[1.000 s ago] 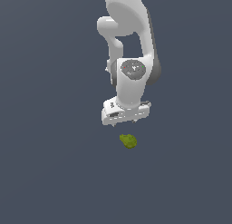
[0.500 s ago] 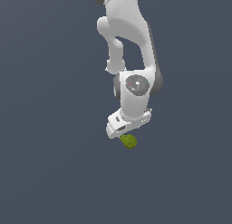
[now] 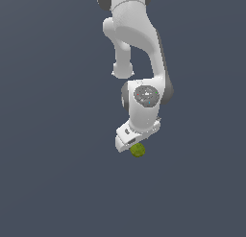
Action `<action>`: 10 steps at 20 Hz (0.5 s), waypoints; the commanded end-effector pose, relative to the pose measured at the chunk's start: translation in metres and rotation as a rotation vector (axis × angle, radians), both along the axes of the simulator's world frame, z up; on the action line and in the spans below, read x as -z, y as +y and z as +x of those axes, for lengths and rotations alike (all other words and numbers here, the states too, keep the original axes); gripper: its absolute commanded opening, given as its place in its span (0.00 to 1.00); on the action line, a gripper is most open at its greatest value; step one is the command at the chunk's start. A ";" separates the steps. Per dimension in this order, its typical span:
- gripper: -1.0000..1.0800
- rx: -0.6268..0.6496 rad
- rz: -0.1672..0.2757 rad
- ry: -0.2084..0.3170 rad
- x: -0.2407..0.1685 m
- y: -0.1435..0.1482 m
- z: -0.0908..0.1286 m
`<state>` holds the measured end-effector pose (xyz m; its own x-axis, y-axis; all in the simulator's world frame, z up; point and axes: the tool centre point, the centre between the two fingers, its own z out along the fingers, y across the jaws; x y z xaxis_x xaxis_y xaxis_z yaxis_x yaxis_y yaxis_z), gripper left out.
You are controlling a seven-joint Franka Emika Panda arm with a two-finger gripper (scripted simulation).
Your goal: Pick up the object and move it to a goal position.
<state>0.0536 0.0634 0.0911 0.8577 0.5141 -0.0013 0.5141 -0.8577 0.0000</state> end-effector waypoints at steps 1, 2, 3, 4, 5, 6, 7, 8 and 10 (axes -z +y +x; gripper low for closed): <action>0.96 0.000 0.000 0.000 0.000 0.000 0.000; 0.96 0.000 0.000 0.000 0.001 0.000 0.000; 0.96 -0.001 0.000 0.000 0.003 0.000 0.000; 0.96 -0.001 0.000 0.000 0.006 0.000 0.000; 0.96 -0.001 0.000 0.000 0.009 0.000 0.000; 0.96 -0.001 0.000 -0.001 0.013 0.000 0.000; 0.96 -0.002 0.000 -0.001 0.018 0.000 0.000; 0.96 -0.002 0.000 -0.001 0.024 0.000 0.000; 0.96 -0.004 0.000 -0.001 0.035 0.000 -0.001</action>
<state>0.0535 0.0635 0.0648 0.8563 0.5166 0.0003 0.5166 -0.8563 0.0005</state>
